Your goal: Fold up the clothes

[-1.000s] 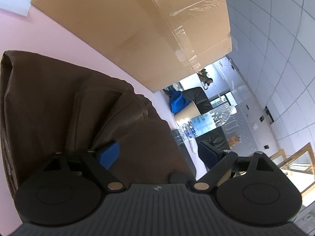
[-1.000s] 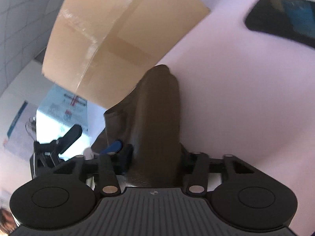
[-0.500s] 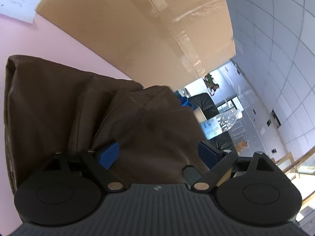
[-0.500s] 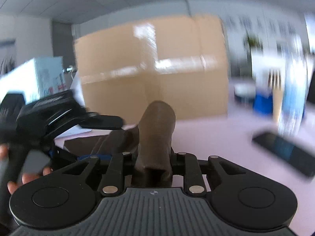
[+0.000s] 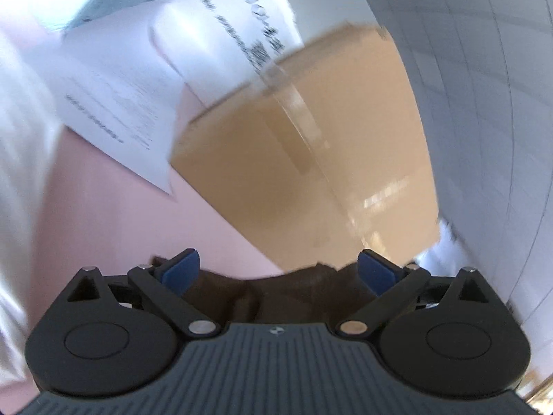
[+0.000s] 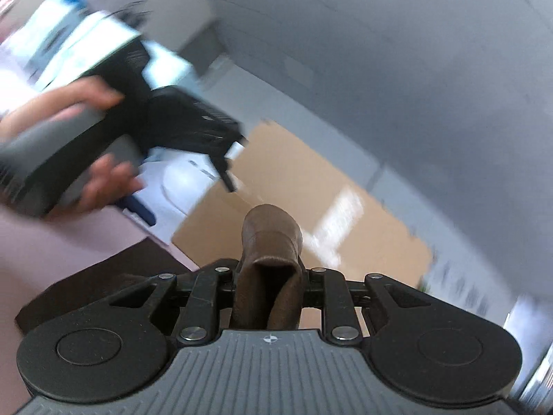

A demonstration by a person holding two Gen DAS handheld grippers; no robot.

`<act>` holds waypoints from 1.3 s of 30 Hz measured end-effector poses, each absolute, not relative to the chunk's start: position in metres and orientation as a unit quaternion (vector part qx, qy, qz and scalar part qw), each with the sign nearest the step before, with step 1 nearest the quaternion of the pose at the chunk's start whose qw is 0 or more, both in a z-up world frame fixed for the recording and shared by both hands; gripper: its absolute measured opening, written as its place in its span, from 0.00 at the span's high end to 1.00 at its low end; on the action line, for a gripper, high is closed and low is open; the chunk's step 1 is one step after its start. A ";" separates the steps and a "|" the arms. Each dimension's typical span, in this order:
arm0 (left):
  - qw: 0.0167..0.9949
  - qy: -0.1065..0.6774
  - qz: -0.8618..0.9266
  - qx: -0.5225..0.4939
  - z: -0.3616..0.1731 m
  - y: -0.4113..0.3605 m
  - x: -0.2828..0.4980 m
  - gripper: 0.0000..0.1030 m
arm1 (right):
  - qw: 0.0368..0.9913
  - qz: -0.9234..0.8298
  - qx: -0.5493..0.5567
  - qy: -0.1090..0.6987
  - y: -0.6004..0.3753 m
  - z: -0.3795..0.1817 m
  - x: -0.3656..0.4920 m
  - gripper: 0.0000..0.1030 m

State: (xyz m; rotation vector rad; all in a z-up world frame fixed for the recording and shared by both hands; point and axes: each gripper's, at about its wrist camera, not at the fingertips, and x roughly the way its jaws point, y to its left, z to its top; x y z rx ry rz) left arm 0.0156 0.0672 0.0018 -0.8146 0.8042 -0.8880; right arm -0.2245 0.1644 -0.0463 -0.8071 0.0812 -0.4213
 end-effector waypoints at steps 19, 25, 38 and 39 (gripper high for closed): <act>0.767 0.259 -0.484 -0.332 0.052 0.116 0.009 0.00 | 0.864 -0.041 -0.483 0.137 0.216 -0.078 -0.219 0.81; 0.758 0.261 -0.529 -0.280 0.059 0.098 -0.005 0.00 | 0.878 -0.018 -0.446 0.174 0.219 -0.081 -0.215 0.81; 0.698 0.350 -0.608 -0.144 0.042 0.038 -0.031 0.00 | 0.892 0.011 -0.403 0.204 0.219 -0.086 -0.213 0.73; 0.703 0.359 -0.600 -0.129 0.040 0.034 -0.032 0.00 | 0.894 0.013 -0.398 0.205 0.218 -0.086 -0.213 0.72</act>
